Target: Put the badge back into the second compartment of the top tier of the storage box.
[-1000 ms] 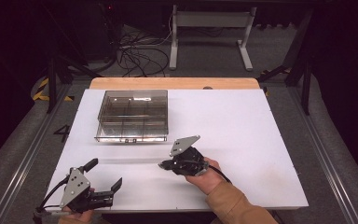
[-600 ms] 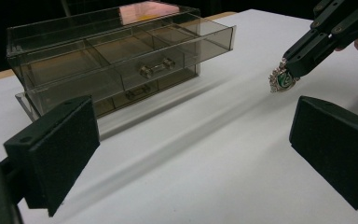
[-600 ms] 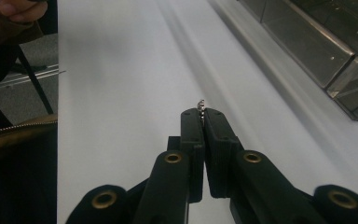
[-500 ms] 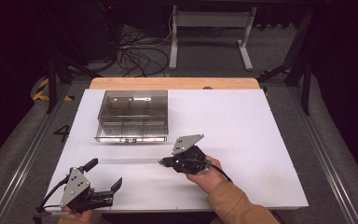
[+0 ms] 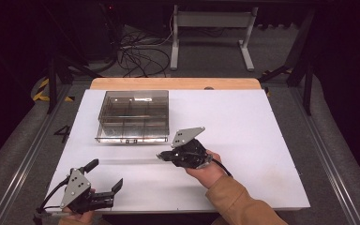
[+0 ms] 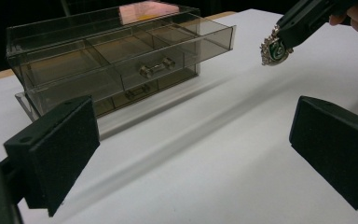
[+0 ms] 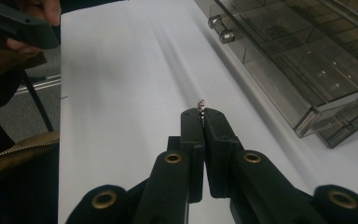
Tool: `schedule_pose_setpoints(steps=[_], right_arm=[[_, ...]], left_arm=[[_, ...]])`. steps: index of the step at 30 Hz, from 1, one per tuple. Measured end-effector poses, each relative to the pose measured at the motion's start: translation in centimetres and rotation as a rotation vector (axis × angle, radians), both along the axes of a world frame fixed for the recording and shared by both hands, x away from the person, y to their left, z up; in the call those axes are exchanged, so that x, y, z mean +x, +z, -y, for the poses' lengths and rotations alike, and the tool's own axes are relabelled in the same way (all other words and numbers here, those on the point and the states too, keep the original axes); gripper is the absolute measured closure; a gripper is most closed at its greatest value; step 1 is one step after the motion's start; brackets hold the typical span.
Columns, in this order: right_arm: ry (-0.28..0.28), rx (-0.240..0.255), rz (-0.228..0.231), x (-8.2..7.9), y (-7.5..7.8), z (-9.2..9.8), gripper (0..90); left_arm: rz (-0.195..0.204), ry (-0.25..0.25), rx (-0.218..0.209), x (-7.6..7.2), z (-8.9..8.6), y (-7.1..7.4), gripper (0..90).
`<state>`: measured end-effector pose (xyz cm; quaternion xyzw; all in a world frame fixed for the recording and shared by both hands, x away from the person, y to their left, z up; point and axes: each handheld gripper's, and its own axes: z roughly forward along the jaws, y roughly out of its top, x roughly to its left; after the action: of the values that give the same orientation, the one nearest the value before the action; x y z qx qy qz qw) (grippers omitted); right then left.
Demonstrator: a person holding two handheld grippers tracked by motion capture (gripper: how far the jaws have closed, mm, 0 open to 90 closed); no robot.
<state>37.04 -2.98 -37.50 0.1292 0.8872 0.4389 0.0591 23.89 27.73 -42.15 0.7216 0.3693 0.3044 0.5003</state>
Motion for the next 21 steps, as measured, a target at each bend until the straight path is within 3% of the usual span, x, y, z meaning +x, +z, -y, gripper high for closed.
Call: schedule_pose_setpoints(steps=[21], right_arm=[[-0.021, 0.033, -0.005, 2.1, 2.9, -1.5, 87.4]], left_arm=[[-0.001, -0.001, -0.003, 0.0, 0.0, 0.0, 2.3]])
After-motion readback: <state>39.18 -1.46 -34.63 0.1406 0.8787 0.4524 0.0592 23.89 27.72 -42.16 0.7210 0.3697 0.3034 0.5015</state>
